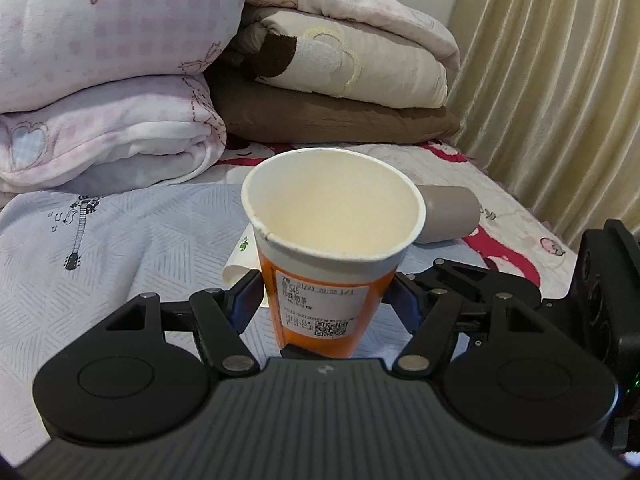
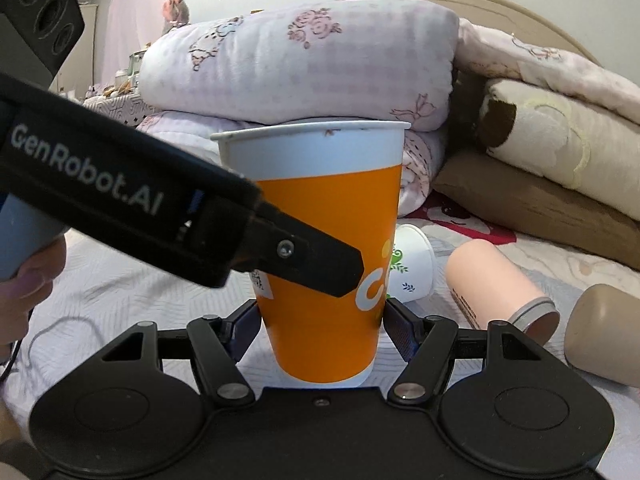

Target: Flip cup upright

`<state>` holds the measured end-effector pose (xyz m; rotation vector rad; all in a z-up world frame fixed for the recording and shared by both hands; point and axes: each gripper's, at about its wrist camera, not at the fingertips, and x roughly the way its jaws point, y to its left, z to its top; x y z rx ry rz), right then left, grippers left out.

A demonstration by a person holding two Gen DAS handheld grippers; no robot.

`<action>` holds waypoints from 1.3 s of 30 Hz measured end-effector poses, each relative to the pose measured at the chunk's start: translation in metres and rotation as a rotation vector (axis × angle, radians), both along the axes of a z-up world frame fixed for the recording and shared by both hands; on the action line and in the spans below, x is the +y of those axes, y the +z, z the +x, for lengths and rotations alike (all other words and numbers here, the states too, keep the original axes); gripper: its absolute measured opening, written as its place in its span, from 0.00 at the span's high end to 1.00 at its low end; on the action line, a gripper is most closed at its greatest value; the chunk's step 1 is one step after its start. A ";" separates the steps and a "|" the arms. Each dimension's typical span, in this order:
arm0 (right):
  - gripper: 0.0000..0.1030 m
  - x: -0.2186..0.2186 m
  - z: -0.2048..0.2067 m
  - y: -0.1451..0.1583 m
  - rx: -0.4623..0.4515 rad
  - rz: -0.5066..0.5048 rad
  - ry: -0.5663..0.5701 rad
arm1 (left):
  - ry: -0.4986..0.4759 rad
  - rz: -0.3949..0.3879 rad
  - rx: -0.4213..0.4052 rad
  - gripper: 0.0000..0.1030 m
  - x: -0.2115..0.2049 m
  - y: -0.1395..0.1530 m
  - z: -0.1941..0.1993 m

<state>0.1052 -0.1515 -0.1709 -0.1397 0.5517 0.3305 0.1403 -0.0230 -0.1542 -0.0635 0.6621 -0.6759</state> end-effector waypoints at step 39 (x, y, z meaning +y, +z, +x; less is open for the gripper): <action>0.16 -0.049 -0.075 0.027 0.227 0.066 -0.194 | 0.139 0.222 0.231 0.25 0.015 0.056 -0.070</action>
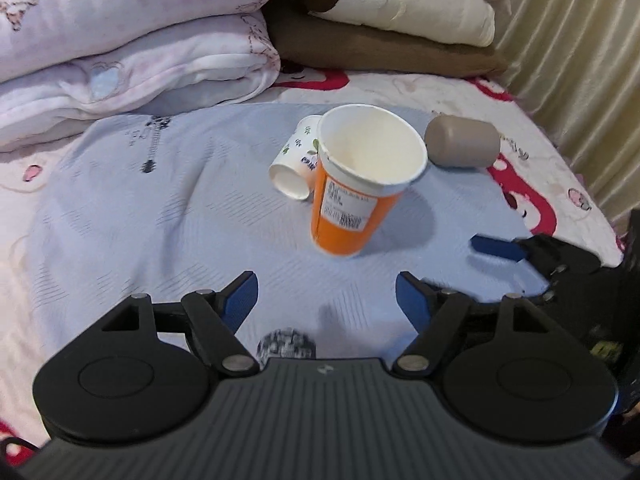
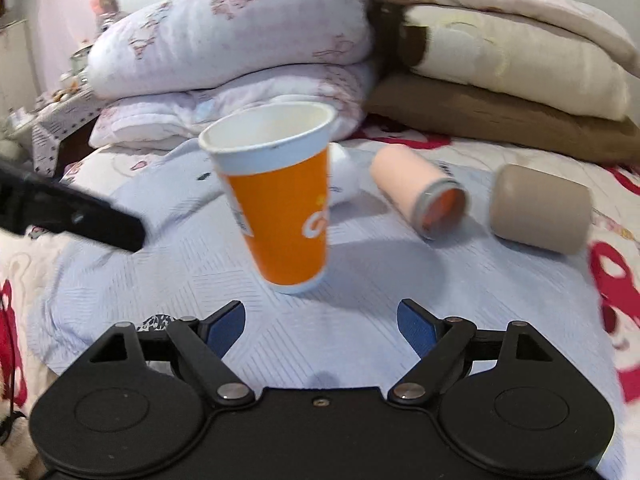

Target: Flip cup upright

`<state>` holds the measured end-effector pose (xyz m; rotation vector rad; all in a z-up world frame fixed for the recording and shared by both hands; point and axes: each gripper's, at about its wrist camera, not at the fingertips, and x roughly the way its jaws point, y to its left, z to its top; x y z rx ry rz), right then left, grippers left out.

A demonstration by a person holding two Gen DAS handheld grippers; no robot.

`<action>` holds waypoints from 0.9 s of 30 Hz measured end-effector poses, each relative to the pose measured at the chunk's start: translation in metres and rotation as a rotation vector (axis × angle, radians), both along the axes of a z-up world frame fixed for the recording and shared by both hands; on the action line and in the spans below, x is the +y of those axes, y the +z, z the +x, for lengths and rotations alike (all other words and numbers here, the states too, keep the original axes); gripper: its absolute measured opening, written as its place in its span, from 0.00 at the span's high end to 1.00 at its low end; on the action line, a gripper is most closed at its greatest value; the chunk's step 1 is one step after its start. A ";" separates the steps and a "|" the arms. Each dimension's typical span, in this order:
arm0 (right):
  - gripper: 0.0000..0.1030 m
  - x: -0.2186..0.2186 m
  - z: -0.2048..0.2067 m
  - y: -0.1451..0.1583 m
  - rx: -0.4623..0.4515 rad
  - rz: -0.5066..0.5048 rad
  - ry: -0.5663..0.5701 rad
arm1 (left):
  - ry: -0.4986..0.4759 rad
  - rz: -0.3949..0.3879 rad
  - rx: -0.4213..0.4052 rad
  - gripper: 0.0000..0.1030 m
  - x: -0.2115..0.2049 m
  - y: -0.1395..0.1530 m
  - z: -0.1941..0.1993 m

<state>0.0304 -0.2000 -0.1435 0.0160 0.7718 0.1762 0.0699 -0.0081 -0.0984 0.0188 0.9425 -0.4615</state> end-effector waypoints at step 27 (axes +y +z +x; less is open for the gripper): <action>0.07 -0.004 -0.087 0.169 0.010 -0.030 -0.251 | 0.209 0.170 -0.050 0.02 0.015 0.102 -0.082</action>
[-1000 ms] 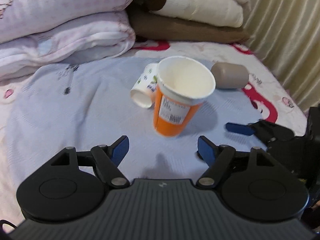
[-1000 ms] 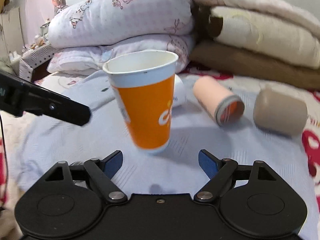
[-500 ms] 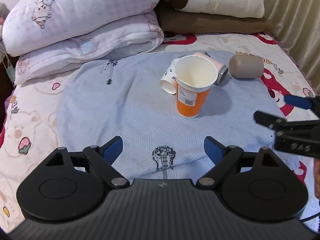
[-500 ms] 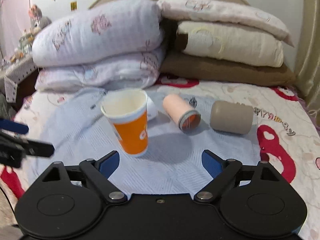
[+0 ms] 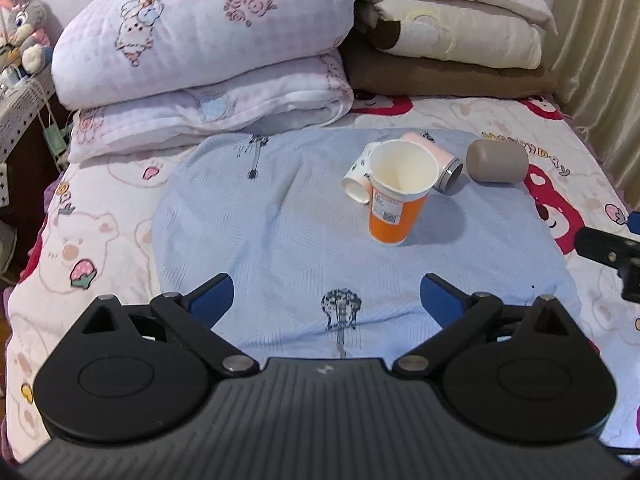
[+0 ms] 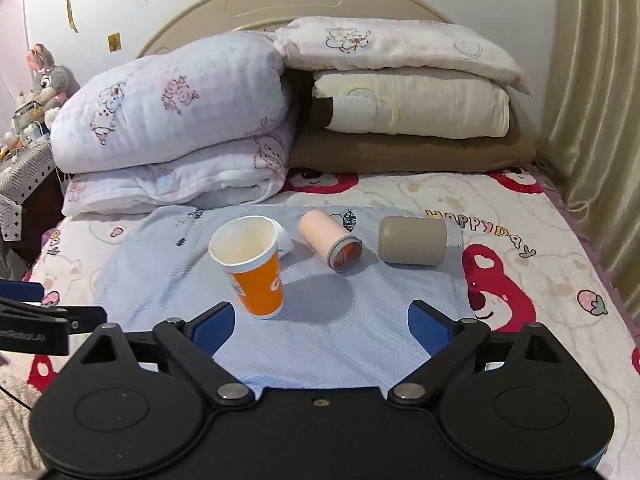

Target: Flip cup upright

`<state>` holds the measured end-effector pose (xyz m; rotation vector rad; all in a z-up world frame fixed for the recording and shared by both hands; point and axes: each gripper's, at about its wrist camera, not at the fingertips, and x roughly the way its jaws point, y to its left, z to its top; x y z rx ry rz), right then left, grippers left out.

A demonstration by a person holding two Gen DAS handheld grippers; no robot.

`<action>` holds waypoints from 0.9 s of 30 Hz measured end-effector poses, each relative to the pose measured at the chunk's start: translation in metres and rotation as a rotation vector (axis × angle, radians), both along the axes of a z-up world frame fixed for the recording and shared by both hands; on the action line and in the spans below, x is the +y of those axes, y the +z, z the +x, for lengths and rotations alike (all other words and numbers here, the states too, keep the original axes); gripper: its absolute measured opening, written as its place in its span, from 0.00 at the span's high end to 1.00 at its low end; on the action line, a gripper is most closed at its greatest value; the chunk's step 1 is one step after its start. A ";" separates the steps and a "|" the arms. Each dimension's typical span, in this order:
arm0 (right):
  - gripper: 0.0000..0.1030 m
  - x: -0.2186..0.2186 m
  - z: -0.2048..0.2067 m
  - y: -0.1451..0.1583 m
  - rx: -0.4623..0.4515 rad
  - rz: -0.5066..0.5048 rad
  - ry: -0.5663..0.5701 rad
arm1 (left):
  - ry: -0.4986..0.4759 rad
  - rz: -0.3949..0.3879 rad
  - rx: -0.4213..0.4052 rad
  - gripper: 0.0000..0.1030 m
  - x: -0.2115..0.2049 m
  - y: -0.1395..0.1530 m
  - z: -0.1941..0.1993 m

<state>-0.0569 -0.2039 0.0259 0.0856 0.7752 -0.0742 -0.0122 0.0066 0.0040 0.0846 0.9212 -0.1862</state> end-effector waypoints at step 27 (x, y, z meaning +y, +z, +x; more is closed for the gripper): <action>0.07 0.021 -0.010 0.005 0.030 -0.105 -0.081 | 0.111 -0.003 0.021 0.02 0.016 -0.004 -0.011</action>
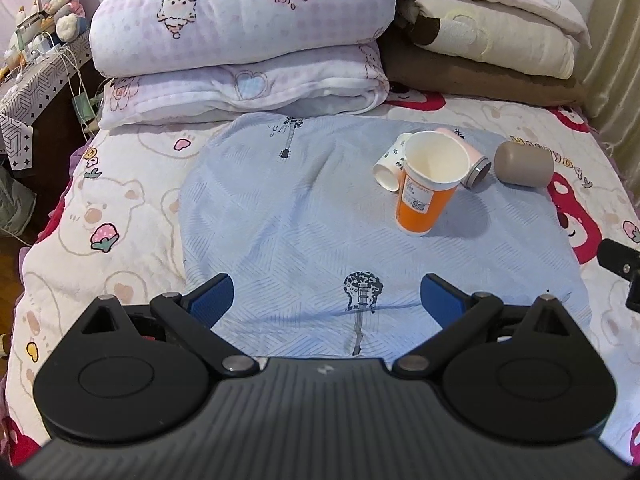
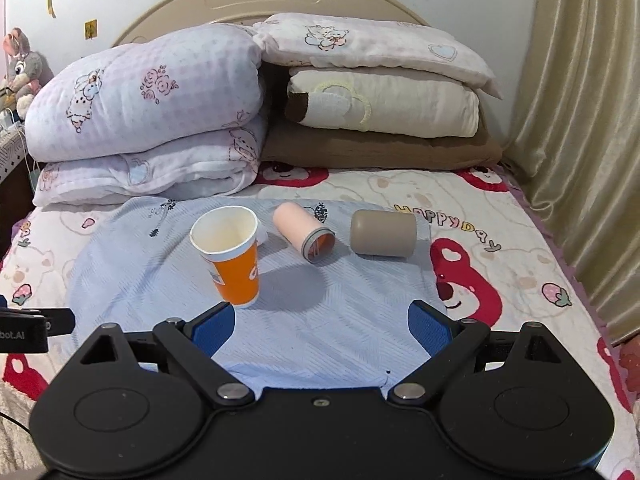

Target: Flip cup upright

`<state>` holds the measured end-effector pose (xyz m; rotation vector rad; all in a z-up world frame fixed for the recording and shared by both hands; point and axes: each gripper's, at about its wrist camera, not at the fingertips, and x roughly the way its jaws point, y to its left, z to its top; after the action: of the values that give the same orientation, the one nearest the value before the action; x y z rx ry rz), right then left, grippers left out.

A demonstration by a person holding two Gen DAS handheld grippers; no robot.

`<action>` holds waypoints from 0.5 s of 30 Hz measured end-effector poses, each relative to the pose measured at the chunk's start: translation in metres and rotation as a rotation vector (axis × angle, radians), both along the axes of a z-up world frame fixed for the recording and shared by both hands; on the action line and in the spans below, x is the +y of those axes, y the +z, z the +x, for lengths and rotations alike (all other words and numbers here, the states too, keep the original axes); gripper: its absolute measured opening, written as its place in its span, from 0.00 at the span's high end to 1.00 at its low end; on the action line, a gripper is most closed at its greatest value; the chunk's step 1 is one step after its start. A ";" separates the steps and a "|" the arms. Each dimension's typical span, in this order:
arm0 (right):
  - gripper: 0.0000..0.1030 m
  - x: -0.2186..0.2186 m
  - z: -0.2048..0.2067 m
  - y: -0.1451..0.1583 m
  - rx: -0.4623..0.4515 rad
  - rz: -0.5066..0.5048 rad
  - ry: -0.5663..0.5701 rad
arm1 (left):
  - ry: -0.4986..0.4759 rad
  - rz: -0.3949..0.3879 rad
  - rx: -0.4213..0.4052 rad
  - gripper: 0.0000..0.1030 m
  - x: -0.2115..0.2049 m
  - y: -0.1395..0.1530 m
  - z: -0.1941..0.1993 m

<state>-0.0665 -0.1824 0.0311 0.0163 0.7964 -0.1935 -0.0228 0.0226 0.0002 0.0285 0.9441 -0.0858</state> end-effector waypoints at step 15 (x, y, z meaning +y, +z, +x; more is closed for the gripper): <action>0.07 0.002 -0.002 0.001 0.002 -0.029 -0.001 | 0.002 0.019 0.010 0.02 0.001 -0.001 -0.001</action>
<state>-0.0686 -0.1802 0.0323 -0.0104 0.7959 -0.2062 -0.0234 0.0235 -0.0011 0.0446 0.9551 -0.0748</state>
